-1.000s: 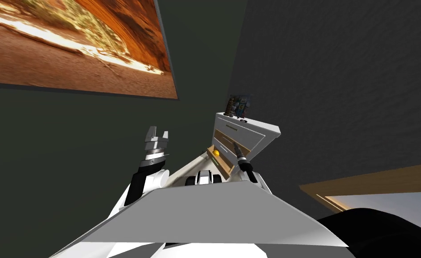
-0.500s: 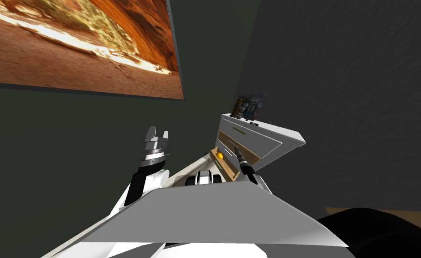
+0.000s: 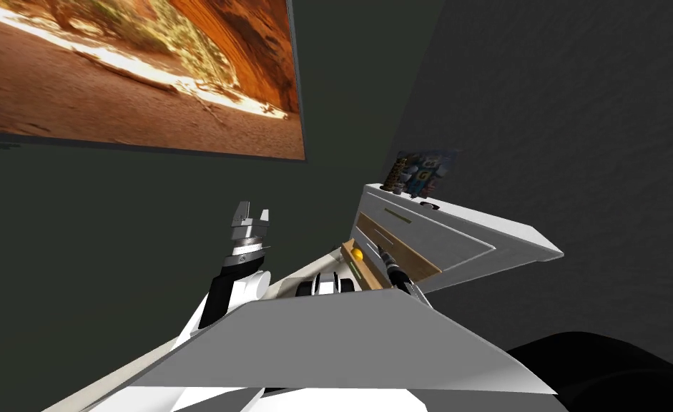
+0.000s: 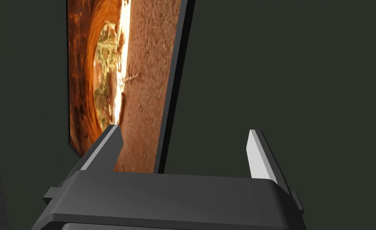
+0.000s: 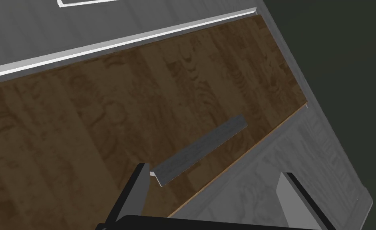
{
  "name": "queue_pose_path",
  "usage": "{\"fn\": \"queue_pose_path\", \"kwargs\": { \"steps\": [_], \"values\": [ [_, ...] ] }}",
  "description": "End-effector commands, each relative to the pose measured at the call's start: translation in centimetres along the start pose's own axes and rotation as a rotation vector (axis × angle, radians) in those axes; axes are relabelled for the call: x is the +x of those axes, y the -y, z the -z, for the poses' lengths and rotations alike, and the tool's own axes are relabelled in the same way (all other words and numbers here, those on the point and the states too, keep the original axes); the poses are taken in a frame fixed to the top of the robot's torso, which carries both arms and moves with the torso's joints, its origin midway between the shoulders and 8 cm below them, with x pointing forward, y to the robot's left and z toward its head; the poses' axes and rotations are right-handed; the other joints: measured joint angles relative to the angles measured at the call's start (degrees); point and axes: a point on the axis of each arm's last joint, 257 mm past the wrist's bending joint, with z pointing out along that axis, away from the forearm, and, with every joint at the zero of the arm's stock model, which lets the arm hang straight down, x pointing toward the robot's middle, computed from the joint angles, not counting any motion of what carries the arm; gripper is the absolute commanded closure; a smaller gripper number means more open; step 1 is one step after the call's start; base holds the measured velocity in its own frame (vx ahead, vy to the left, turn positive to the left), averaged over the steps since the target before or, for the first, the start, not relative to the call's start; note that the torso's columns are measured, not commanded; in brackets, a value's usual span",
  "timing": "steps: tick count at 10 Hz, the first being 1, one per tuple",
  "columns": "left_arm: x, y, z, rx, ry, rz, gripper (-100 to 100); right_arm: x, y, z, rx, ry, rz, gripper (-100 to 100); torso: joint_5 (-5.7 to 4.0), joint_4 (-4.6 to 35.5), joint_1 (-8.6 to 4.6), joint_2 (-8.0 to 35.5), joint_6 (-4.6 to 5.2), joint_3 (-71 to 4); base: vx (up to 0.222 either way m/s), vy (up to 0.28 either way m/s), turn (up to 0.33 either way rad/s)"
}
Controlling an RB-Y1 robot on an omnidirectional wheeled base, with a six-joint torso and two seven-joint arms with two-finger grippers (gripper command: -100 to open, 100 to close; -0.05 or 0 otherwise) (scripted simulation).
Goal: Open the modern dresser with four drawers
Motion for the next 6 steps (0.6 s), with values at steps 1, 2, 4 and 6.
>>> {"fn": "queue_pose_path", "kwargs": {
  "steps": [1,2,4,6],
  "values": [
    [0.0,0.0,0.0,0.0,0.0,0.0,0,1.1,5.1,0.3,0.126,-0.039,0.111,-100,-0.01,0.0,-0.08,0.0,0.04,0.0,0.094,0.034,0.237],
    [0.0,0.0,0.0,0.0,0.0,0.0,0,1.2,5.6,0.3,0.14,-0.042,0.116,-100,-0.02,0.0,-0.06,0.0,-0.01,0.0,0.084,0.03,0.109],
    [0.0,0.0,0.0,0.0,0.0,0.0,0,1.8,9.1,0.9,0.225,-0.069,0.189,-100,0.0,0.0,-0.01,0.0,0.0,0.0,0.074,0.032,0.171],
    [0.0,0.0,0.0,0.0,0.0,0.0,0,2.1,12.5,1.6,0.308,-0.095,0.26,-100,-0.01,0.0,-0.02,0.0,-0.01,0.0,0.066,0.033,0.172]
  ]
}}
